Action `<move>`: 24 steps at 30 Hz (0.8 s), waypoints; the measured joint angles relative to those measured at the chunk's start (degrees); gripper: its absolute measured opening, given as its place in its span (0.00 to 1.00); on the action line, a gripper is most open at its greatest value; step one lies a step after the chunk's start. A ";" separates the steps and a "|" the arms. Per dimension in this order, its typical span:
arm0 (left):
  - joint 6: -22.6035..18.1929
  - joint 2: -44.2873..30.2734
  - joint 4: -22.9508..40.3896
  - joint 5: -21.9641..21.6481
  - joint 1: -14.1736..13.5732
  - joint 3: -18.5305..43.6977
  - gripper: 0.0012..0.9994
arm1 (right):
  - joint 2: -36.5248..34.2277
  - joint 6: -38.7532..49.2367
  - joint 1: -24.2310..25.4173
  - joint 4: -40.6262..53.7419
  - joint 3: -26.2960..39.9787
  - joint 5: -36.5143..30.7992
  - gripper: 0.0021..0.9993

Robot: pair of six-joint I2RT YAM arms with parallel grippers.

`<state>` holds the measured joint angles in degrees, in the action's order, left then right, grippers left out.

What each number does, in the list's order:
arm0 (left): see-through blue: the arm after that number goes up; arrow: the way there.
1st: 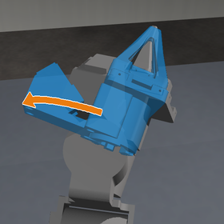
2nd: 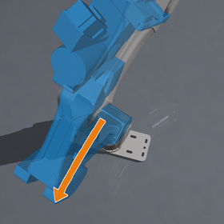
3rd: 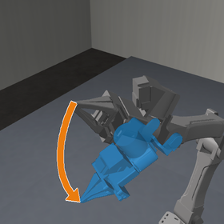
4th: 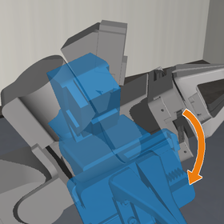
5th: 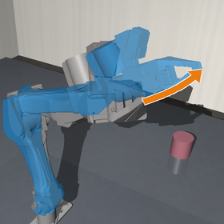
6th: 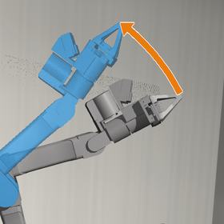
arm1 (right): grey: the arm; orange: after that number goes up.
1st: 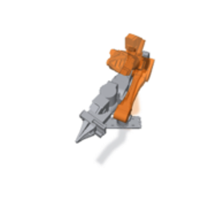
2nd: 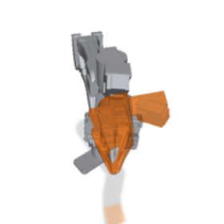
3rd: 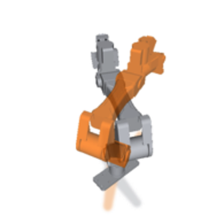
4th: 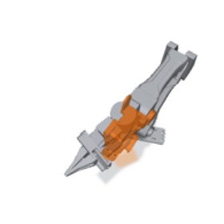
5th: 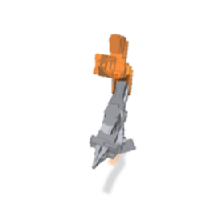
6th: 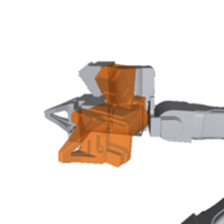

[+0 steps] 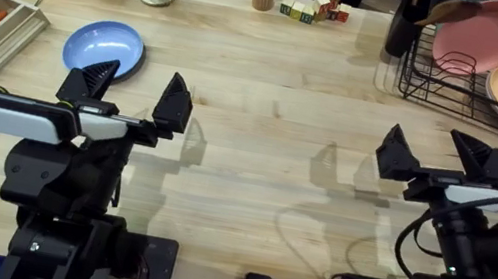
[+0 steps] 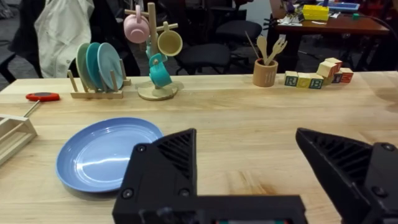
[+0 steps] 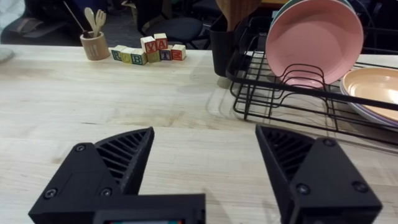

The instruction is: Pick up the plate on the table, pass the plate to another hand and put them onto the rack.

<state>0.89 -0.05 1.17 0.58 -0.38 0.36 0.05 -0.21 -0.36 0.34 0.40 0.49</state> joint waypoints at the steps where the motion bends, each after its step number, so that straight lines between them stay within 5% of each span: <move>1: 0.00 0.00 0.09 0.00 0.00 0.00 0.99 | 0.00 0.00 0.00 0.23 0.01 -0.02 0.99; 16: 0.00 0.00 0.63 0.00 0.00 0.04 0.99 | 0.00 0.24 0.00 0.26 0.09 -0.52 1.00; 24: 0.00 -1.42 17.10 -1.00 -0.02 10.67 0.99 | -2.14 0.25 0.00 11.68 8.24 -1.10 1.00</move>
<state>0.89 -1.47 18.27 -0.42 -0.40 11.03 -2.08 0.05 -0.36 12.02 8.64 -0.61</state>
